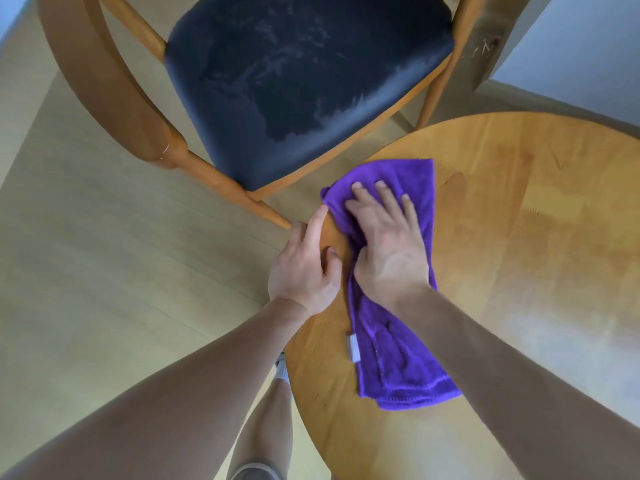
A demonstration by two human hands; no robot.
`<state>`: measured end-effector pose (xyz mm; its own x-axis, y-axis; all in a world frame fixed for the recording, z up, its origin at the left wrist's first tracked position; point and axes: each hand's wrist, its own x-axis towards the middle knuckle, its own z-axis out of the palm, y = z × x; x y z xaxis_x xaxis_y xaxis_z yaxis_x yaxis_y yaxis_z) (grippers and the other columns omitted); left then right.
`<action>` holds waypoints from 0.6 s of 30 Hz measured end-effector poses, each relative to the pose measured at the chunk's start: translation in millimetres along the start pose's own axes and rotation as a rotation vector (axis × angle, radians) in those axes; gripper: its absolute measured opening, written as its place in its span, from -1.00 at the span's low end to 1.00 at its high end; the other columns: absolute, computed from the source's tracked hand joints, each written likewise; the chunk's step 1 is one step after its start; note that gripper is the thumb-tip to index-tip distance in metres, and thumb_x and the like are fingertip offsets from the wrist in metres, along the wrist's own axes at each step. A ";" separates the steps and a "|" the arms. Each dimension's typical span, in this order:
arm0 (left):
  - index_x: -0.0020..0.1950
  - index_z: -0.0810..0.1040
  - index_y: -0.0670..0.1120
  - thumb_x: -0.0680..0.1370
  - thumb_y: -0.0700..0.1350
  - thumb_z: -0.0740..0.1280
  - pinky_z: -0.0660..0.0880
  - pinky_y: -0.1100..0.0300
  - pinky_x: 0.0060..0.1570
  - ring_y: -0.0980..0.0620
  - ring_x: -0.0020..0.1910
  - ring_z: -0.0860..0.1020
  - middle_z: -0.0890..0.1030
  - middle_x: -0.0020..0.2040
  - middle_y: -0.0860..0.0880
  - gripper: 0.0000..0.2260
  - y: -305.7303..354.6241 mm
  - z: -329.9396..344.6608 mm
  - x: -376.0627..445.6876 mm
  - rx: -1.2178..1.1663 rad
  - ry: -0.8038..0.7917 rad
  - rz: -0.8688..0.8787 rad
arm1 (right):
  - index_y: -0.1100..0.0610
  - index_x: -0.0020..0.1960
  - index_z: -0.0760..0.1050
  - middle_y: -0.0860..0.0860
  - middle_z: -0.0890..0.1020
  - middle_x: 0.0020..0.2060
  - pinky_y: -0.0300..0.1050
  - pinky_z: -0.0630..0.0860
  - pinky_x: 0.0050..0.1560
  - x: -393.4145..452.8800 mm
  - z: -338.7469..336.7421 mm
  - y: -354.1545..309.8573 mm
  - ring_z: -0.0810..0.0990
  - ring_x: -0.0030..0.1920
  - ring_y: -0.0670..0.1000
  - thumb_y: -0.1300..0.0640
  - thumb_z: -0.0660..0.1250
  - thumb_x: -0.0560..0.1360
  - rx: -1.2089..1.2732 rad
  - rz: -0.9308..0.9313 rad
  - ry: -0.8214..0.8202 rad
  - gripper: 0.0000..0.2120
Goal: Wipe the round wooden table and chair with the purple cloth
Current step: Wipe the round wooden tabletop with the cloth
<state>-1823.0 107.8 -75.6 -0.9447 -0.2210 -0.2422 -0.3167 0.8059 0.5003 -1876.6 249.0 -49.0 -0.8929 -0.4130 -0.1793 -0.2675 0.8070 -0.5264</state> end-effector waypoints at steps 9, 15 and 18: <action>0.60 0.08 0.24 0.57 -0.03 0.20 0.46 0.11 -0.20 -0.06 -0.08 0.59 0.48 0.40 0.02 -0.38 -2.0 1.6 1.2 -0.032 0.020 0.024 | 0.11 0.46 0.48 -0.05 0.40 0.54 0.05 0.00 0.64 -2.8 -25.4 52.7 0.21 0.61 0.06 0.21 0.21 0.32 0.023 -0.161 -0.077 -0.31; 0.51 0.35 0.10 0.53 0.02 0.11 0.44 0.11 0.02 -0.12 0.12 0.58 0.61 0.30 0.00 -0.48 -7.4 -0.4 6.3 -0.119 0.025 -0.165 | 0.15 0.49 0.42 0.03 0.32 0.59 0.18 0.00 0.62 -30.6 26.0 -22.0 0.15 0.63 0.15 0.16 0.17 0.33 0.082 0.176 0.174 -0.30; -0.04 0.65 0.15 0.46 0.01 0.08 0.46 0.07 -0.07 0.01 -0.15 0.54 0.68 -0.16 0.12 -0.66 -5.3 -2.2 12.8 -0.478 0.037 -0.343 | 0.14 0.52 0.39 0.02 0.29 0.60 0.18 -0.02 0.63 -51.3 39.2 -27.2 0.12 0.64 0.14 0.11 0.10 0.36 0.045 0.082 0.106 -0.29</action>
<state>-1833.6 99.5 -79.4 -0.7809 -0.4515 -0.4316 -0.5999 0.3497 0.7196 -1809.4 231.6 -58.0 -0.9450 -0.2975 -0.1361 -0.1776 0.8157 -0.5505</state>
